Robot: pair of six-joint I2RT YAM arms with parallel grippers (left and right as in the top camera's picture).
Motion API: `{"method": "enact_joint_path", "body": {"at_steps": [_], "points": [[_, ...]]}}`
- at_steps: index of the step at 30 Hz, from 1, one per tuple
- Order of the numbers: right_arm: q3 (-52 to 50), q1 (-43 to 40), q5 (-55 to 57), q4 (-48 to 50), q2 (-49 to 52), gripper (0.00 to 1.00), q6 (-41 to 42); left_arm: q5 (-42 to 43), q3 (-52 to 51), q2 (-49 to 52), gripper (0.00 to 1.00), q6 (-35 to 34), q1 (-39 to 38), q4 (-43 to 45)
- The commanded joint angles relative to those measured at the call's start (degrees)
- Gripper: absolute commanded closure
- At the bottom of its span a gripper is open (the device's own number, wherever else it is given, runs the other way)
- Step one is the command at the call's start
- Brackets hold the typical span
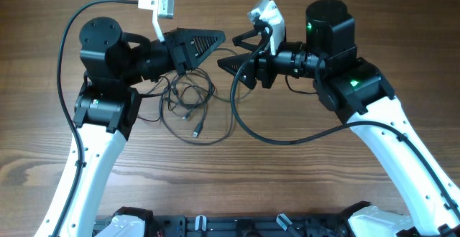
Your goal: Untangle cables
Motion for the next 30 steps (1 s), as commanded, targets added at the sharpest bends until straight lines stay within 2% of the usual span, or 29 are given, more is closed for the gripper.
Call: {"method": "enact_joint_path", "body": {"at_steps": [1, 3, 6, 8, 9, 11, 14, 16, 21, 30], "points": [[0.9, 0.1, 1.6, -2.3, 1.5, 0.34, 1.3, 1.5, 0.4, 0.0, 0.96, 2.1, -0.2, -1.0], [0.9, 0.1, 6.2, -6.5, 1.9, 0.37, 2.6, 0.4, 0.4, 0.0, 0.96, 7.6, 0.5, -5.9], [0.9, 0.1, 14.4, -13.1, 2.8, 0.34, 6.3, -6.7, 0.4, 0.0, 0.89, 14.8, 1.5, -17.7], [0.8, 0.1, 17.6, -16.3, 3.6, 0.34, 8.1, -15.3, 0.4, 0.1, 0.81, 19.6, 1.9, -26.9], [0.6, 0.1, 18.4, -17.8, 4.0, 0.34, 9.4, -20.7, 0.4, 0.1, 0.81, 21.4, 1.9, -31.1], [0.4, 0.1, 18.3, -20.0, 5.4, 0.34, 11.4, -31.0, 0.4, 0.1, 0.80, 22.7, 1.9, -37.6], [0.3, 0.2, 17.2, -23.0, 8.5, 0.34, 12.9, -46.1, 0.4, 0.1, 0.65, 22.7, 1.9, -45.8], [0.2, 0.2, 14.3, -24.4, 11.3, 0.33, 12.9, -51.8, 0.4, 0.1, 0.59, 22.7, 1.9, -49.5], [0.2, 1.0, 9.4, -26.0, 17.7, 0.31, 14.1, -57.7, 0.4, 0.1, 0.51, 22.7, 1.9, -53.2], [0.2, 1.0, -1.7, -25.9, 31.7, 0.27, 11.9, -57.7, 0.4, 0.1, 0.49, 22.5, 1.9, -54.2]]}}
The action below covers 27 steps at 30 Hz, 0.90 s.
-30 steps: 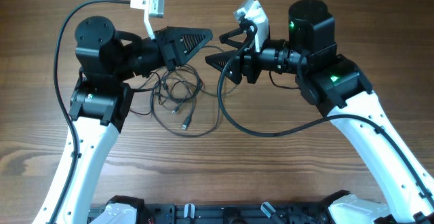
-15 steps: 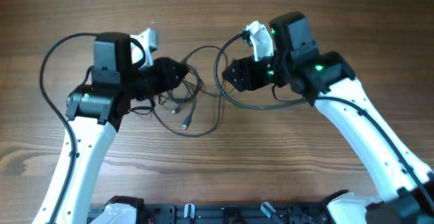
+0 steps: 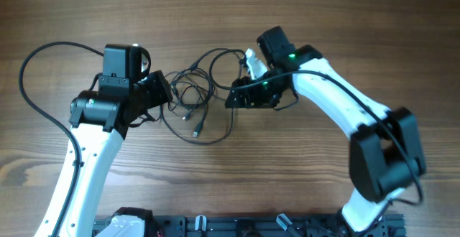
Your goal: Untangle cables
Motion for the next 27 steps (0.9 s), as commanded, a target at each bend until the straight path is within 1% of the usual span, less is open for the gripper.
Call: {"method": "enact_joint_path", "body": {"at_steps": [1, 5, 14, 15, 18, 21, 24, 27], "points": [[0.1, 0.2, -6.9, 0.1, 5.6, 0.27, -1.9, -1.9, 0.2, 0.0, 0.49, 1.1, 0.3, -0.4], [0.0, 0.2, -11.3, 0.1, 8.5, 0.27, -4.2, -1.9, 0.2, 0.0, 0.49, 1.1, 0.3, -0.4], [-3.1, 0.2, -11.4, 3.5, 9.2, 0.28, -3.5, -1.9, 0.2, 0.0, 0.50, 1.1, 0.3, -0.4], [-3.6, 0.2, -11.4, 4.3, 9.2, 0.30, -3.4, -2.2, 0.2, 0.0, 0.50, 1.1, 0.3, -0.4], [-4.9, 0.2, -11.4, 7.8, 9.2, 0.34, -3.0, -5.2, 0.2, 0.0, 0.50, 1.1, 0.3, -0.5], [-6.1, 0.2, -9.8, 11.0, 9.2, 0.36, -1.0, -8.3, 0.2, 0.0, 0.50, 1.1, 0.3, -1.0], [-6.2, 0.4, -7.1, 11.6, 9.2, 0.36, -0.5, -9.1, 0.2, 0.0, 0.49, 1.1, 0.8, -1.5], [-6.2, 1.2, -7.0, 13.2, 9.2, 0.37, -0.4, -9.1, 0.2, 0.0, 0.48, 1.1, 1.4, -1.5]]}}
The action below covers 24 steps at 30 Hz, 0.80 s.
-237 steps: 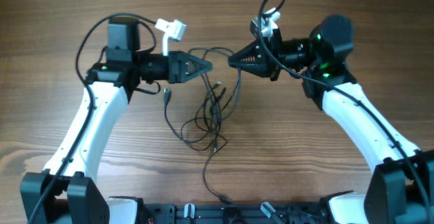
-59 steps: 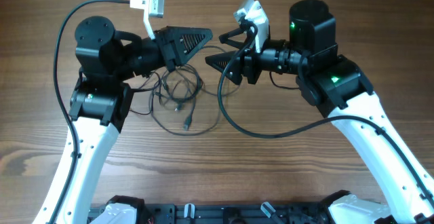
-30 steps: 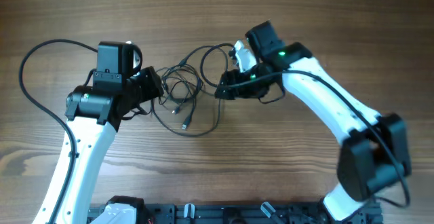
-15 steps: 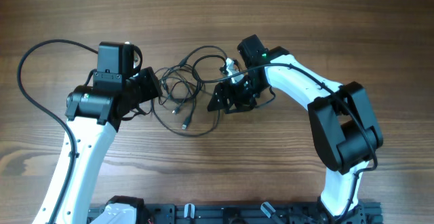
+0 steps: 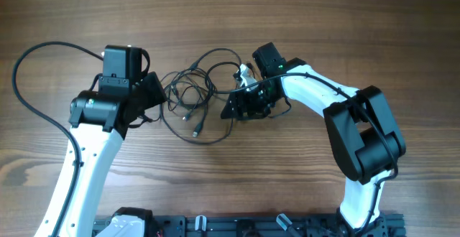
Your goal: Untangle cables
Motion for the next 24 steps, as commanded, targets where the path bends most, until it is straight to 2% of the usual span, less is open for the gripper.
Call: {"method": "enact_joint_path", "body": {"at_steps": [1, 7, 13, 20, 22, 24], "points": [[-0.5, 1.4, 1.4, 1.9, 1.0, 0.37, 0.5, -2.2, 0.2, 0.0, 0.48, 1.1, 1.1, 0.0], [-0.5, 5.3, 8.8, 3.1, 1.1, 0.42, 5.0, -2.2, 0.2, 0.0, 0.48, 1.1, 1.3, -0.3], [-0.5, 7.9, 9.9, 4.9, 1.1, 0.44, 7.8, -2.2, 0.2, 0.0, 0.48, 1.1, 1.2, -0.9], [-0.5, 8.3, 10.9, 5.9, 1.1, 0.61, 11.2, -2.2, 0.2, 0.0, 0.49, 1.1, 1.2, -1.3], [-0.5, 8.3, 12.1, 5.9, 1.1, 0.69, 13.9, -2.2, 0.2, 0.0, 0.49, 1.1, 1.2, -1.3], [-0.5, 8.3, 14.1, 5.8, 1.1, 0.71, 18.7, -2.2, 0.2, 0.0, 0.50, 1.1, 1.2, -1.3]]}}
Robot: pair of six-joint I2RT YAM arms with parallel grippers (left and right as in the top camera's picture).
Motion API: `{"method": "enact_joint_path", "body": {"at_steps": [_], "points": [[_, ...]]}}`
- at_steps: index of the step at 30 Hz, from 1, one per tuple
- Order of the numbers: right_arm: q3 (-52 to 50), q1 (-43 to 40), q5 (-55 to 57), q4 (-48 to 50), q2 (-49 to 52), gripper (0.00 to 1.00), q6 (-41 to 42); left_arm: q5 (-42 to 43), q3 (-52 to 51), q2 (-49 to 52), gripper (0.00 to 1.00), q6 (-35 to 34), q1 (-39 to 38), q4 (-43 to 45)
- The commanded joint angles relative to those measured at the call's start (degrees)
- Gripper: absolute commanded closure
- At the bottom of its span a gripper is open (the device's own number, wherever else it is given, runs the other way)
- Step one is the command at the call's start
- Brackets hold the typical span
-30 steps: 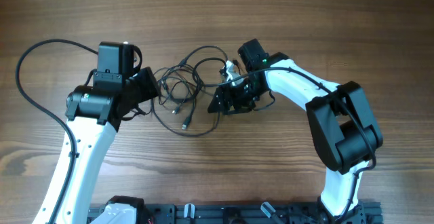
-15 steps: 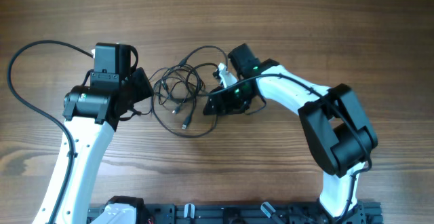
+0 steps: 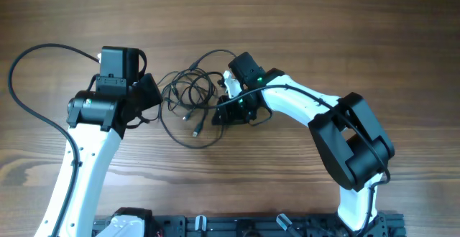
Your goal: Untangle cables
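Note:
A tangle of thin black cables (image 3: 188, 93) lies in loops on the wooden table (image 3: 302, 21), with two small plug ends (image 3: 195, 131) pointing toward the front. My left gripper (image 3: 159, 97) sits low at the tangle's left edge, its tip against the outer loops. My right gripper (image 3: 215, 116) reaches in from the right, its tip at the tangle's right side over a long loop. From above, neither pair of jaws shows clearly, so their state and any grasp are hidden.
The left arm's own black supply cable (image 3: 29, 72) arcs wide over the table at the far left. The right arm (image 3: 309, 104) stretches across the middle right. A black rail (image 3: 230, 226) runs along the front edge.
My right gripper has shifted left, from the tangle's right rim to deeper into its right side. The left gripper stays where it was. The loops look barely changed.
At first both grippers were raised high above the tangle with jaws spread. Then both were down at table level, left at the tangle's left edge, right at its right edge. Since then the right one has moved further left into the cables.

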Motion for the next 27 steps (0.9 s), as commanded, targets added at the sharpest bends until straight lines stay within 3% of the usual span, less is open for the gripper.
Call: {"method": "enact_joint_path", "body": {"at_steps": [1, 5, 23, 27], "points": [[-0.5, 0.1, 4.2, 0.1, 1.0, 0.71, 9.1, -0.9, 0.2, 0.0, 0.49, 1.0, 0.3, 0.0], [-0.5, 0.2, 5.5, 0.0, 1.0, 0.73, 13.2, -0.9, 0.2, 0.0, 0.50, 1.0, 0.3, -0.1], [-0.6, 1.0, 6.3, -0.1, 2.3, 0.73, 12.9, -0.9, 0.2, 0.0, 0.50, 1.0, 0.3, -0.1], [-0.6, 1.5, 3.2, 1.1, 2.3, 0.83, 12.7, -0.9, 0.2, 0.0, 0.50, 1.0, 0.3, -0.1]]}}
